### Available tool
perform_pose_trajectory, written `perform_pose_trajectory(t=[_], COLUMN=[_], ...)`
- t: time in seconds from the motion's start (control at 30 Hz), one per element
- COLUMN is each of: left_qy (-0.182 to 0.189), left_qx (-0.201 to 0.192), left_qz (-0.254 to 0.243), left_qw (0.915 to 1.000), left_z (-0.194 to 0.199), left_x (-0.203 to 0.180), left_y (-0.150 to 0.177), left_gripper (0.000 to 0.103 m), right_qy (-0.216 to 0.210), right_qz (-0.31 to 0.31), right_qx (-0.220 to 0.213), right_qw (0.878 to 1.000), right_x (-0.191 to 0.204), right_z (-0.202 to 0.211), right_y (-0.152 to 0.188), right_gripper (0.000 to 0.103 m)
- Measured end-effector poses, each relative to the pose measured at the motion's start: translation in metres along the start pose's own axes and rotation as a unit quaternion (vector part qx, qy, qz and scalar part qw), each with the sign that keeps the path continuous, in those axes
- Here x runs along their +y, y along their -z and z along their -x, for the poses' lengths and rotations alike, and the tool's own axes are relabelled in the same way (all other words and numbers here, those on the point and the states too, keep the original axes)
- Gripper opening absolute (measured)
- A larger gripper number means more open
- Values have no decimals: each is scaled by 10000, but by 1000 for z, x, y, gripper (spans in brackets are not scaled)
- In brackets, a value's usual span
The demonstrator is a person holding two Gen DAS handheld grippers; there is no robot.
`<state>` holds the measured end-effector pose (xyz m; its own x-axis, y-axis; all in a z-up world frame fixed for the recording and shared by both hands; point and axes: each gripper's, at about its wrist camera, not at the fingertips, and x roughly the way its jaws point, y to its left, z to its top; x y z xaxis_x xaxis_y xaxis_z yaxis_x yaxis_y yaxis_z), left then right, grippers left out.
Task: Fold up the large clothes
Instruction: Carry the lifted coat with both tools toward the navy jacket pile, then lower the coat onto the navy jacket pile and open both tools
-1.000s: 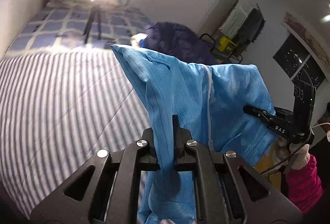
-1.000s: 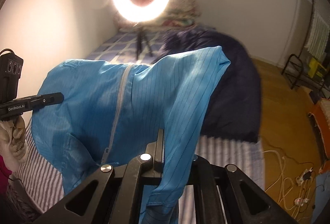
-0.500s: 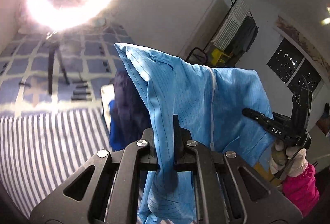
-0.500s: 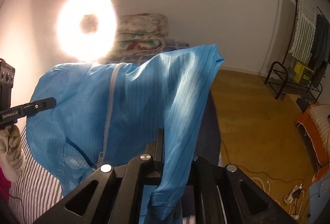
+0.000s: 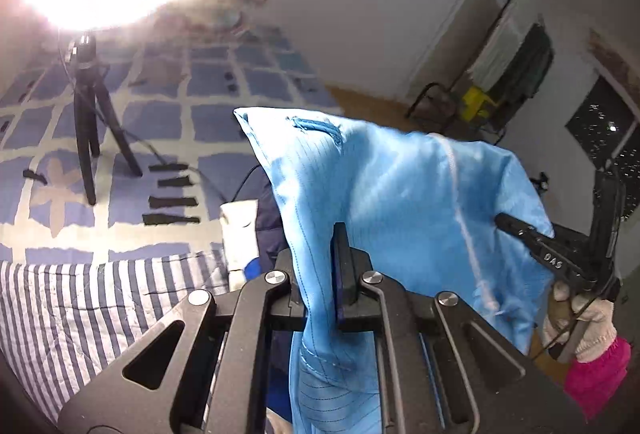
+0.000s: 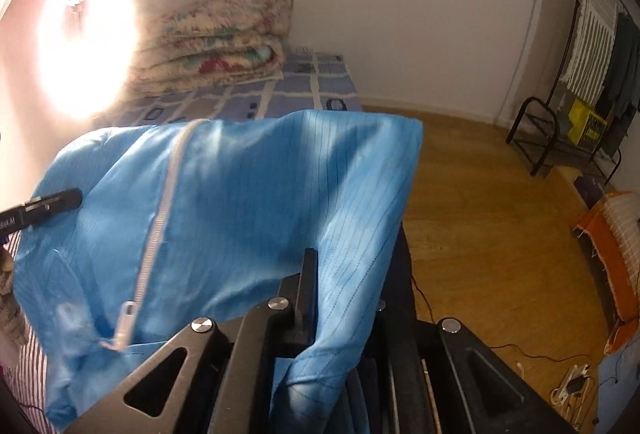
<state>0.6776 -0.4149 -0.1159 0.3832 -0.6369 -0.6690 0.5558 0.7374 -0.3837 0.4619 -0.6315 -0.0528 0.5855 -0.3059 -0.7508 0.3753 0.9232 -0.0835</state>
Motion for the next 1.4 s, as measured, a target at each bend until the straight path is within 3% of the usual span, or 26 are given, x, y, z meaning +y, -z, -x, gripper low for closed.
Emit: perform_pose_trajectory(t=[0.23,0.37,0.43,0.53,0.63,0.83,1.03,1.23,1.4], left_qy=[-450,-511,-515,-493,-659,-747,-692,-837,-776], left_qx=[205,62,67,10,-67,-218,-513,-785,-838], left_qz=[-184,-312,-335,-384,-586,-804,-1090,-1402,-1363], left_qw=[9986,9982,9981,9980,9961,9937,9903,9835,9841], left_z=[-35,-20,-11,6,24,79,179,290,361], left_x=[4,-6,-9,-14,-22,-37,-68,-100,-109], left_y=[6,8,8,9,15,34,66,122,179], left_gripper=[9,9,11,11,11,11,11,11,11], right_qy=[70,220,264,408,533,643,443,212,-8], right_qz=[-134,-60,-155,-245,-234,-322,-450,-280,-263], right_qx=[263,219,179,60,-10,-279,-708,-1013,-1202], right_qw=[9995,9995,9994,9988,9983,9970,9955,9942,9924], right_x=[-7,-5,-6,-8,-7,-1,21,63,96], right_z=[-41,-36,-31,-16,3,66,171,279,344], right_y=[8,10,8,8,10,19,46,92,145], right_gripper=[8,11,24,33,34,36,45,48,51])
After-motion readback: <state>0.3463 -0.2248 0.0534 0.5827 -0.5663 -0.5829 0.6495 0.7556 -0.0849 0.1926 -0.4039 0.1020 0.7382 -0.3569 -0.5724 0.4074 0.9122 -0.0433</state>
